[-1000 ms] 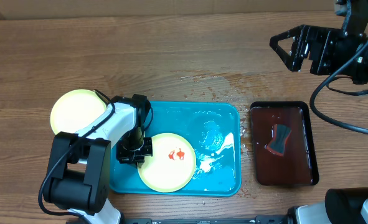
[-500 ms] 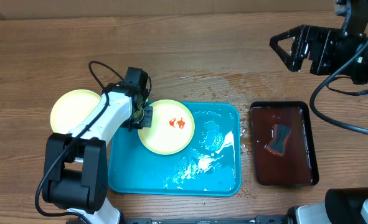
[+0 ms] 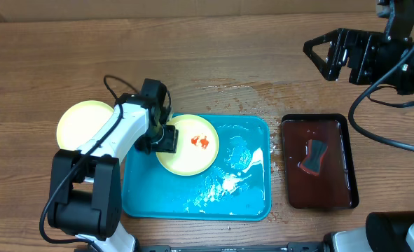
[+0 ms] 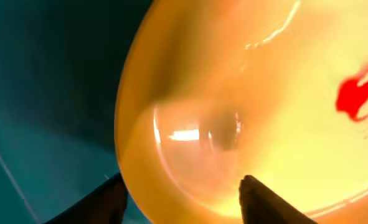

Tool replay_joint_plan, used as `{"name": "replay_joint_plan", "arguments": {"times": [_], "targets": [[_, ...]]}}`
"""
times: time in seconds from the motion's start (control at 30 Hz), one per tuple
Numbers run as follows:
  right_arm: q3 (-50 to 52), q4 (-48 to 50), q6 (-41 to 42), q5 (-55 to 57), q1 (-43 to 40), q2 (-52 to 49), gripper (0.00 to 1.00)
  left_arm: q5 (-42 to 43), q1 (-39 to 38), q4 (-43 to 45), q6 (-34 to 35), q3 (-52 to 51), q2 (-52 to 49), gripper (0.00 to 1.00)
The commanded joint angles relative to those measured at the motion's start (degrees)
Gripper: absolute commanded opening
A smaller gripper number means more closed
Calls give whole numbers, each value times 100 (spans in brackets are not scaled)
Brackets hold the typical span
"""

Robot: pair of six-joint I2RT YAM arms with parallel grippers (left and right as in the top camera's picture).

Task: Clean dirty plates on tray and stack at the side
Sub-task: 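Slide the lower yellow plate up toward the tray center with the left gripper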

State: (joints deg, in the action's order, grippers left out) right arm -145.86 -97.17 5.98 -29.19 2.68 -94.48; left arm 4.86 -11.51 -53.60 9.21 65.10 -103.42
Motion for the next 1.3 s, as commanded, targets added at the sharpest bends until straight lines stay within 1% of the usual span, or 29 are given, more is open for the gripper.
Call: {"name": "replay_joint_plan", "arguments": {"times": [0.0, 0.13, 0.2, 0.33, 0.37, 0.4, 0.43, 0.5, 0.6, 0.63, 0.67, 0.7, 0.77, 0.83, 0.9, 0.93, 1.07, 1.27], "targets": [[4, 13, -50, -46, 22, -2, 100, 732, 22, -170, 2081, 48, -83, 49], [4, 13, -50, -48, 22, -2, 100, 717, 22, -114, 3716, -68, -83, 24], [4, 13, -52, -48, 22, 0, 100, 723, 22, 0, 4135, -149, -83, 31], [4, 13, -144, -48, 22, 0, 100, 743, 24, 140, 4529, -289, -83, 35], [4, 11, -157, -46, 22, 0, 100, 745, 24, 142, 4603, -321, -83, 41], [4, 13, -157, -48, 22, 0, 100, 761, 22, 136, 4697, -369, -83, 46], [4, 13, -157, -46, 22, 0, 100, 796, 22, 136, 4725, -402, -83, 43], [4, 13, -157, -46, 22, 0, 100, 833, 13, 160, 4769, -470, -83, 31], [4, 13, -157, -46, 22, 0, 100, 844, 13, 243, 4826, -501, -83, 26], [4, 13, -157, -46, 22, 0, 100, 844, 13, 282, 4826, -501, -83, 21], [4, 11, -157, -46, 22, 0, 100, 844, 13, 341, 4826, -501, -83, 11], [4, 13, -157, -48, 22, 0, 100, 844, 13, 409, 4824, -501, -83, 4], [4, 11, -155, -48, 22, 0, 100, 688, 13, 533, 4730, -501, -83, 4], [4, 11, -157, -48, 22, 0, 100, 501, 26, 680, 4295, -501, -83, 4], [4, 11, -155, -48, 22, 0, 100, 258, 26, 850, 3493, -501, -83, 4], [4, 11, -155, -48, 22, 0, 100, 144, 28, 968, 2726, -498, -83, 4], [7, 11, -153, -44, 22, 0, 100, -59, 28, 1054, 964, -496, -83, 4], [203, 13, -133, -46, 22, 0, 100, -605, 22, 944, -798, -496, -83, 4]]}}
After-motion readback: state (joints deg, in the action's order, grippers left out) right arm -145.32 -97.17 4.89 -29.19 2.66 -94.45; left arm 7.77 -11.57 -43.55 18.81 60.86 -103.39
